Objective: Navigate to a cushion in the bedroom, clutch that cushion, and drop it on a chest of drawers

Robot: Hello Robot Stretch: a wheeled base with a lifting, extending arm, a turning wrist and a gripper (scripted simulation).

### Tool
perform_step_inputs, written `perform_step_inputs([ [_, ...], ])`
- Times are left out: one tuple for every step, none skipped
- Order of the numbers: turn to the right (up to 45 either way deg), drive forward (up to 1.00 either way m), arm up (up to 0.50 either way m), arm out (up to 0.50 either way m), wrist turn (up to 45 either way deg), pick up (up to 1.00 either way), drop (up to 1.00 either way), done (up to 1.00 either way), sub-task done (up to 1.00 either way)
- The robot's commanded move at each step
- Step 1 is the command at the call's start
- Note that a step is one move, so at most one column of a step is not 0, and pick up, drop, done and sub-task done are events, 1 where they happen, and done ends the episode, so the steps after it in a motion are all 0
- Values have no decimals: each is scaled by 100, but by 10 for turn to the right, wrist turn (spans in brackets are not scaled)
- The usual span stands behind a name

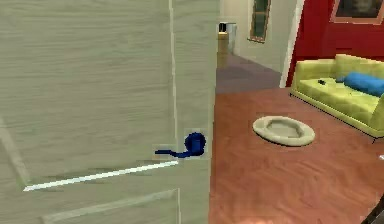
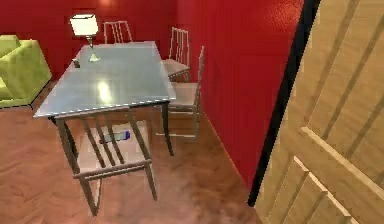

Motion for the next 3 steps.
perform_step_inputs([
  [-450,0,0,0,0,0,0,0,0],
  [-330,0,0,0,0,0,0,0,0],
  [0,30,0,0,0,0,0,0,0],
])
